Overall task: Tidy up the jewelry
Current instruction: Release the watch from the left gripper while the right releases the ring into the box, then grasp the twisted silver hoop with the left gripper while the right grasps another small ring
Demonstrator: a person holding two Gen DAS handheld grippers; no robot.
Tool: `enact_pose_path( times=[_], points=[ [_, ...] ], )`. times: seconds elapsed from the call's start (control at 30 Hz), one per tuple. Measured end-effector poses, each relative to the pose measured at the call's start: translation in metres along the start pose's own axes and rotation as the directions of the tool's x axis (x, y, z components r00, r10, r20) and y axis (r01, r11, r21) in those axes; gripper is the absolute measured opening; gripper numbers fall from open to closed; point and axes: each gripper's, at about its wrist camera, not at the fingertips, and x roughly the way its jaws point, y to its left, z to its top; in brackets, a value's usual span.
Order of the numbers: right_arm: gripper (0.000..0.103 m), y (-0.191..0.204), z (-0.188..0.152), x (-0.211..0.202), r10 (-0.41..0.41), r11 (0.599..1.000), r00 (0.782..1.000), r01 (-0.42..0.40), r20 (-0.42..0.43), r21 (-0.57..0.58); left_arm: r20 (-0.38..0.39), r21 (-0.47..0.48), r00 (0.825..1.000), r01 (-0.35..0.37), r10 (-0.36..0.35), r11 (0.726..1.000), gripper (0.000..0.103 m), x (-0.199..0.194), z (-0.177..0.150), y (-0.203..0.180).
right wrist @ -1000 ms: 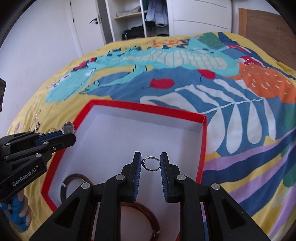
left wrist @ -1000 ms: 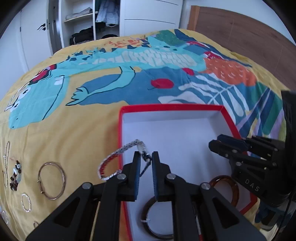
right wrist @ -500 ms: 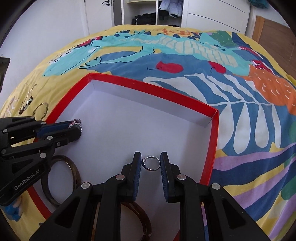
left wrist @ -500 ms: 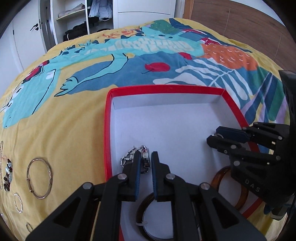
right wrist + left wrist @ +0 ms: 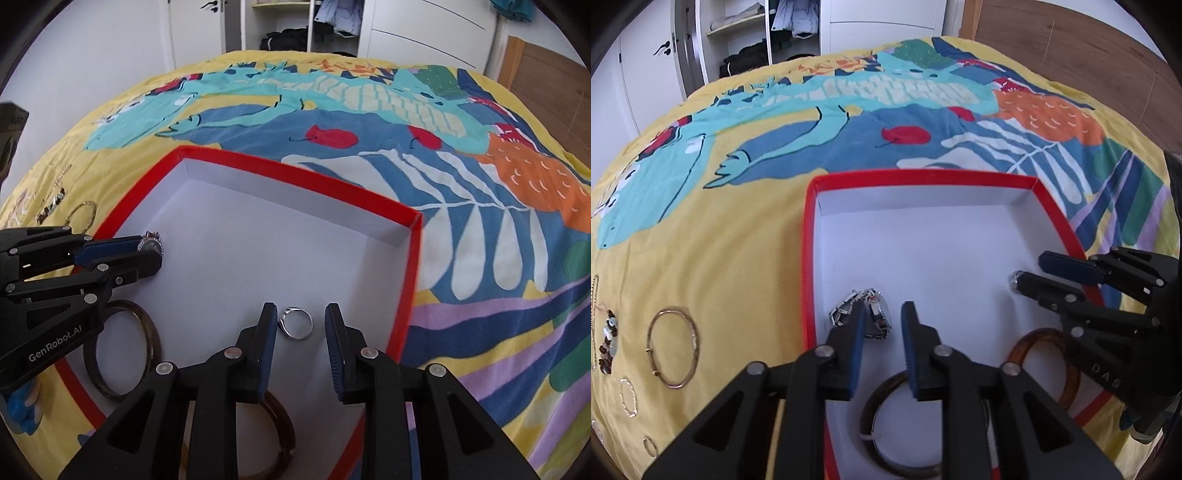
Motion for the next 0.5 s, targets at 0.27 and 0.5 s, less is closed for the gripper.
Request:
enact_pose_path(
  times=[0.27,0.5],
  points=[
    [0.029,-0.003,0.003,-0.053,-0.025,0.998,0.998,0.022,0.064,0.060,0.076,-0.029,0.996,0.043,-0.041,0.999,0.028,-0.059,0.003,0.010],
    [0.030,0.034,0.009,-0.121,-0.007,0.998,0.989,-0.003,0.151,0.068,0.121,-0.075,0.992,0.034,-0.024,0.997,0.028,-0.127,-0.011,0.045]
  ],
)
